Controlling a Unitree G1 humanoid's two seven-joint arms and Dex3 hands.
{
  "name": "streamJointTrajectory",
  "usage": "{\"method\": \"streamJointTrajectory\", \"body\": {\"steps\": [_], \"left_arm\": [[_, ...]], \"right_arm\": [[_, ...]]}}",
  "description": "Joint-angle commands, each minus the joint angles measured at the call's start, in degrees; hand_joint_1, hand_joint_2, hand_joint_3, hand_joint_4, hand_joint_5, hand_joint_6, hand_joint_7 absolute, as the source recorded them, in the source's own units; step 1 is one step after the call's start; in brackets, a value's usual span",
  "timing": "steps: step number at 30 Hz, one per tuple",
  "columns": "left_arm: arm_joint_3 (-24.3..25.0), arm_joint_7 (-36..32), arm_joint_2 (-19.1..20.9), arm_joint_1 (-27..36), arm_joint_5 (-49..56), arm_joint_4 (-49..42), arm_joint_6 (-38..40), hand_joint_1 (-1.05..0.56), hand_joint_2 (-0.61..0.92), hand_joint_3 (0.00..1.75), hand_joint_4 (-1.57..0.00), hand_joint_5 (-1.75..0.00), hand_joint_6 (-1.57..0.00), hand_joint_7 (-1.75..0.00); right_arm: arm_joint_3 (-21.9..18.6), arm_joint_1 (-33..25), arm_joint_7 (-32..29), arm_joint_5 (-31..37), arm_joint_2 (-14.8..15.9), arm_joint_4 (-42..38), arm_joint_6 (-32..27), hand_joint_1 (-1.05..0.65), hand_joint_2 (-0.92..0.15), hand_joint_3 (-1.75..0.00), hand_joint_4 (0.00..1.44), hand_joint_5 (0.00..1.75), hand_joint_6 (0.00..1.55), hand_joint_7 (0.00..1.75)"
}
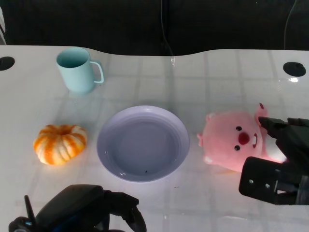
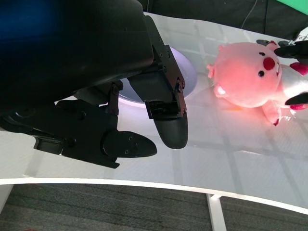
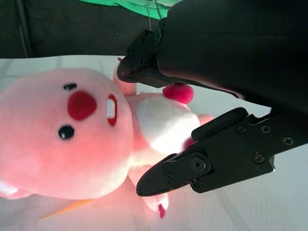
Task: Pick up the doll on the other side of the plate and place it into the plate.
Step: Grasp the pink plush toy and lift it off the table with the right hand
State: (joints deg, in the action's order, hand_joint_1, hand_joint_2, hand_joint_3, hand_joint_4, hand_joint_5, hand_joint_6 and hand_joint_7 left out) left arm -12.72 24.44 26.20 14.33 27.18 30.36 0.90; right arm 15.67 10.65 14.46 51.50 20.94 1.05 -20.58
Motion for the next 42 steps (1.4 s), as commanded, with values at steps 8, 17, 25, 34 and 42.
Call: {"method": "streamJointTrajectory", "body": {"steps": [8, 17, 25, 34, 42], "left_arm": [[-0.1, 1.3, 1.1, 1.0, 1.5, 2.9, 2.2, -0.21, 0.92, 0.32, -0.65, -1.42, -0.82, -0.69], [-0.2, 1.5, 1.0, 1.9, 2.1, 4.3, 2.4, -0.19, 0.92, 0.31, -0.67, -1.41, -0.83, -0.68], [-0.3, 1.5, 1.3, 2.0, 2.6, 4.8, 2.7, -0.18, 0.92, 0.31, -0.68, -1.39, -0.84, -0.67], [-0.7, 1.5, 1.4, 2.2, 3.6, 5.2, 2.3, -0.18, 0.92, 0.29, -0.69, -1.35, -0.85, -0.66], [-0.7, 1.4, 1.1, 2.4, 3.4, 5.2, 2.0, -0.19, 0.92, 0.28, -0.70, -1.39, -0.86, -0.65]], "right_arm": [[3.0, 5.2, -2.9, -3.1, -2.9, -12.4, 0.3, -0.50, -0.80, -0.01, 0.00, 0.26, 0.15, 0.00], [7.1, 13.0, -4.9, -4.2, -6.5, -28.4, -0.6, -0.57, -0.87, -0.01, 0.24, 0.25, 0.31, 0.03], [10.3, 18.5, -9.9, -4.6, -7.6, -40.0, 2.4, -0.56, -0.90, 0.00, 0.41, 0.17, 0.49, 0.04], [8.8, 21.9, -25.4, -9.9, -7.9, -53.7, 18.2, -0.24, -0.90, 0.00, 1.00, 0.22, 0.99, 0.10], [9.1, 22.7, -30.2, -10.9, -7.1, -56.6, 23.4, -0.25, -0.91, -0.09, 0.80, 1.50, 0.95, 0.92]]}}
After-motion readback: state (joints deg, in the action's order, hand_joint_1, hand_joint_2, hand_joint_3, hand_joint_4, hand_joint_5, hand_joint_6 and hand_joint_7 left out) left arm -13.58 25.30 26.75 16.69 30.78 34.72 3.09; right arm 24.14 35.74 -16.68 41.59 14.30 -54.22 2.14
